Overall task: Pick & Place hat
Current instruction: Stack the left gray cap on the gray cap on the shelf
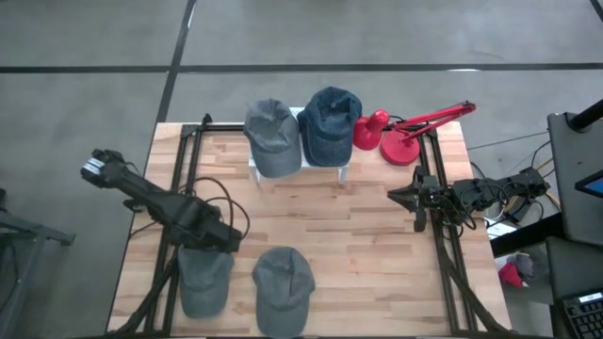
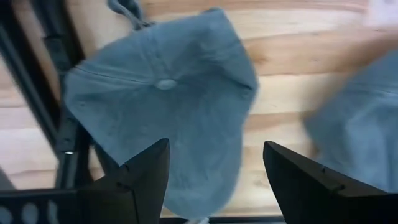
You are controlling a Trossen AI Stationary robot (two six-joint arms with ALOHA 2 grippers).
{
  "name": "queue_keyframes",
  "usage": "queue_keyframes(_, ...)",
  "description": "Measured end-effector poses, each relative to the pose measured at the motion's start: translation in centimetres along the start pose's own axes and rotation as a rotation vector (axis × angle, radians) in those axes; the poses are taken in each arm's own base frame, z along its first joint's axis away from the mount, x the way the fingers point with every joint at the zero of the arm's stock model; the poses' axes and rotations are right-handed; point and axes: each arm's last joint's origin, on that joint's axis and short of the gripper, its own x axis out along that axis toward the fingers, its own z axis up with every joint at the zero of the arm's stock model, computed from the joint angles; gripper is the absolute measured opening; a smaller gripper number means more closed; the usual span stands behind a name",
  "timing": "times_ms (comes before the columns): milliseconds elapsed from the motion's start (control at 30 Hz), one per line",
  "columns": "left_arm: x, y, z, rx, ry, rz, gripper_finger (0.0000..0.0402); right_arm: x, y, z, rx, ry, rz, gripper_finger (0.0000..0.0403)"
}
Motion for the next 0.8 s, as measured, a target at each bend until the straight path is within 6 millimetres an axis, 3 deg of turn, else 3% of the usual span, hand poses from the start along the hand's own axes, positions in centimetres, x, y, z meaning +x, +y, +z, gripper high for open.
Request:
queue_keyframes(333, 1.0, -0.2, -0.3, -0.008, 0.002, 0.094, 0.0250, 0.0, -0.2, -0.3, -0.048, 0.028, -0.031, 0.0043)
queue_keyframes(800, 1.1, 1.4, -1.9, -0.177, 0.050, 0.251, 0.0250, -0.1, -0.6, -0.8, -0.078, 0.055, -0.147, 0.0043)
